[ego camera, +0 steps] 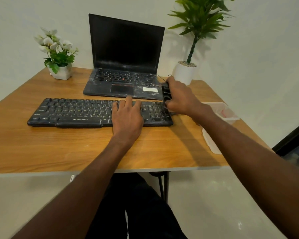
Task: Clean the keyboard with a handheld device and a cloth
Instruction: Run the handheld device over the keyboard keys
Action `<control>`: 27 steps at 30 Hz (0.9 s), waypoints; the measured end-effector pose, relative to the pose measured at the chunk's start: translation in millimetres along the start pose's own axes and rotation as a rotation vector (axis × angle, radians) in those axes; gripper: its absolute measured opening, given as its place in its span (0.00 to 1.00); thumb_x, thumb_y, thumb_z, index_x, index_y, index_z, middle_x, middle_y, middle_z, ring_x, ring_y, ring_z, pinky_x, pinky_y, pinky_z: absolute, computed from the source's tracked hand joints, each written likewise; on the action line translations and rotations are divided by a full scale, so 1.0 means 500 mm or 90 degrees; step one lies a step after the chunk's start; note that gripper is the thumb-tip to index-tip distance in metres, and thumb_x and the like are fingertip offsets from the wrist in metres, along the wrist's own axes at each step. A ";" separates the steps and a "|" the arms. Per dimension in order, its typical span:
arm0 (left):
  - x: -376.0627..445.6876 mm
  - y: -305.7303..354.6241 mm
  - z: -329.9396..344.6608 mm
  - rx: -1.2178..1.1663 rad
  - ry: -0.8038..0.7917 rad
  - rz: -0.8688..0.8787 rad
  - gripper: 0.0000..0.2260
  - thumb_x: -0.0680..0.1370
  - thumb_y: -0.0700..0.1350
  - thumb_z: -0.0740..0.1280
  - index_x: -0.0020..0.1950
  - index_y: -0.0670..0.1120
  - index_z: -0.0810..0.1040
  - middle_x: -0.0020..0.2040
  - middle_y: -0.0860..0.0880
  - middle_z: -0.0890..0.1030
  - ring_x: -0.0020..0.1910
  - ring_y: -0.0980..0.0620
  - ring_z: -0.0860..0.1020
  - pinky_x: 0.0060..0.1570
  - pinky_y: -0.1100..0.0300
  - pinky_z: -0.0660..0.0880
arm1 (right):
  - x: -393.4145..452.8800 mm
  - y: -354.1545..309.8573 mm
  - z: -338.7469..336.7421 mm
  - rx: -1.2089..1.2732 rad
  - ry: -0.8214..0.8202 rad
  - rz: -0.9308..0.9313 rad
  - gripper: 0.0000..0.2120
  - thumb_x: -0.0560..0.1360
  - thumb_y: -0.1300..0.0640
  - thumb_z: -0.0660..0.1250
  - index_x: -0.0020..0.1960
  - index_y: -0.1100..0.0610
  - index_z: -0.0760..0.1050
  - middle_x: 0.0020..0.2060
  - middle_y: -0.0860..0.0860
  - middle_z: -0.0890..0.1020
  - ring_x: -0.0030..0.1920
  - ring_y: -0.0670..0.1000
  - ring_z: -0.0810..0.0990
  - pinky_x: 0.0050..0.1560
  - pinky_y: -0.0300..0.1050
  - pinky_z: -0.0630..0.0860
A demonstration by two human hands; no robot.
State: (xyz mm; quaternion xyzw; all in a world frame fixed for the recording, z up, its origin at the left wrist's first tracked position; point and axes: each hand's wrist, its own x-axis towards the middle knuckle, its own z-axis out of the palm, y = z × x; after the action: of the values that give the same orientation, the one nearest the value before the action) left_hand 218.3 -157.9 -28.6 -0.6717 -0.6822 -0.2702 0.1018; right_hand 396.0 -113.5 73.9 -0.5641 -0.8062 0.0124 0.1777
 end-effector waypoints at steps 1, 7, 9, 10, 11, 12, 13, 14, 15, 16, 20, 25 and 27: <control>0.000 0.001 -0.001 -0.001 -0.002 -0.001 0.14 0.84 0.47 0.64 0.69 0.49 0.77 0.69 0.44 0.75 0.70 0.41 0.73 0.77 0.38 0.62 | -0.003 -0.007 0.000 0.035 0.009 0.005 0.33 0.72 0.59 0.77 0.70 0.54 0.63 0.59 0.53 0.78 0.58 0.53 0.78 0.51 0.47 0.77; 0.000 0.003 -0.002 0.002 -0.006 -0.003 0.14 0.83 0.47 0.65 0.69 0.49 0.77 0.68 0.44 0.75 0.69 0.42 0.73 0.78 0.38 0.62 | -0.062 0.015 0.019 0.103 -0.009 0.036 0.35 0.72 0.61 0.77 0.72 0.53 0.62 0.60 0.52 0.75 0.59 0.50 0.76 0.51 0.43 0.76; 0.000 0.002 -0.001 0.006 -0.012 -0.004 0.14 0.83 0.46 0.65 0.69 0.50 0.77 0.68 0.44 0.75 0.69 0.42 0.73 0.78 0.38 0.61 | -0.064 0.021 0.010 0.058 0.056 0.056 0.34 0.71 0.61 0.78 0.71 0.53 0.63 0.62 0.54 0.75 0.62 0.54 0.76 0.53 0.45 0.76; 0.000 -0.001 0.001 0.005 -0.015 -0.006 0.14 0.83 0.46 0.65 0.69 0.50 0.77 0.68 0.44 0.75 0.70 0.42 0.73 0.78 0.38 0.61 | -0.068 0.019 0.013 0.095 0.071 0.061 0.34 0.71 0.61 0.78 0.70 0.53 0.63 0.63 0.54 0.75 0.63 0.54 0.76 0.54 0.46 0.78; 0.002 0.000 0.001 0.001 -0.012 -0.006 0.14 0.83 0.46 0.65 0.69 0.50 0.76 0.68 0.44 0.75 0.70 0.42 0.73 0.78 0.38 0.61 | -0.077 0.014 0.014 0.151 0.071 0.061 0.34 0.72 0.60 0.78 0.70 0.52 0.63 0.63 0.53 0.75 0.62 0.53 0.76 0.54 0.46 0.80; 0.003 0.001 0.002 0.002 -0.008 -0.003 0.14 0.83 0.46 0.65 0.69 0.50 0.76 0.68 0.44 0.75 0.70 0.42 0.73 0.78 0.38 0.61 | -0.091 0.013 0.018 0.191 0.053 0.052 0.33 0.72 0.59 0.77 0.71 0.51 0.63 0.63 0.52 0.75 0.61 0.51 0.76 0.54 0.45 0.81; 0.003 0.001 0.003 0.005 -0.008 0.000 0.14 0.83 0.46 0.65 0.69 0.49 0.77 0.68 0.44 0.75 0.70 0.42 0.73 0.78 0.38 0.61 | -0.106 0.013 0.023 0.211 0.030 0.035 0.33 0.73 0.58 0.77 0.71 0.50 0.63 0.64 0.52 0.75 0.61 0.50 0.77 0.55 0.45 0.81; 0.005 0.002 0.004 0.007 -0.006 0.002 0.14 0.84 0.46 0.65 0.69 0.49 0.77 0.68 0.44 0.75 0.70 0.42 0.74 0.78 0.38 0.62 | -0.118 0.019 0.024 0.210 0.010 0.020 0.33 0.74 0.58 0.77 0.71 0.49 0.63 0.64 0.52 0.76 0.61 0.50 0.78 0.55 0.45 0.81; 0.006 0.001 0.005 0.008 0.000 0.003 0.13 0.84 0.46 0.65 0.68 0.49 0.77 0.67 0.44 0.76 0.69 0.42 0.74 0.78 0.38 0.62 | -0.127 0.028 0.022 0.202 -0.003 0.016 0.33 0.74 0.58 0.77 0.72 0.49 0.62 0.64 0.52 0.77 0.61 0.51 0.79 0.55 0.44 0.80; 0.005 0.000 0.007 0.009 0.003 0.001 0.13 0.84 0.46 0.64 0.68 0.49 0.78 0.67 0.45 0.76 0.69 0.42 0.74 0.77 0.39 0.62 | -0.133 0.035 0.016 0.187 -0.003 0.024 0.34 0.74 0.58 0.77 0.73 0.50 0.62 0.63 0.53 0.78 0.60 0.51 0.79 0.54 0.43 0.79; 0.001 -0.002 0.012 0.002 0.006 -0.003 0.11 0.84 0.46 0.64 0.66 0.49 0.78 0.65 0.44 0.77 0.66 0.41 0.76 0.75 0.39 0.65 | -0.139 0.053 -0.001 0.128 0.068 0.077 0.36 0.72 0.61 0.77 0.74 0.50 0.62 0.62 0.55 0.78 0.60 0.55 0.79 0.56 0.53 0.81; -0.006 -0.007 -0.017 -0.099 0.072 0.016 0.14 0.83 0.46 0.65 0.69 0.47 0.76 0.65 0.45 0.75 0.63 0.46 0.76 0.72 0.45 0.70 | -0.146 0.036 0.007 0.368 0.166 0.207 0.33 0.73 0.60 0.77 0.72 0.51 0.65 0.62 0.52 0.80 0.57 0.52 0.81 0.54 0.51 0.83; -0.021 -0.033 -0.044 -0.149 0.103 0.034 0.16 0.83 0.46 0.64 0.70 0.48 0.76 0.66 0.47 0.76 0.64 0.48 0.75 0.72 0.47 0.69 | -0.140 0.022 0.008 0.481 0.176 0.219 0.31 0.72 0.60 0.78 0.68 0.48 0.67 0.60 0.49 0.80 0.56 0.52 0.83 0.52 0.55 0.85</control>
State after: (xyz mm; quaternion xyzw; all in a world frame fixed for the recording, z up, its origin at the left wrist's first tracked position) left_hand 198.2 -177.6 -19.2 -0.6730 -0.6177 -0.3980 0.0847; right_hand 425.9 -172.9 48.4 -0.5818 -0.6081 0.2604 0.4732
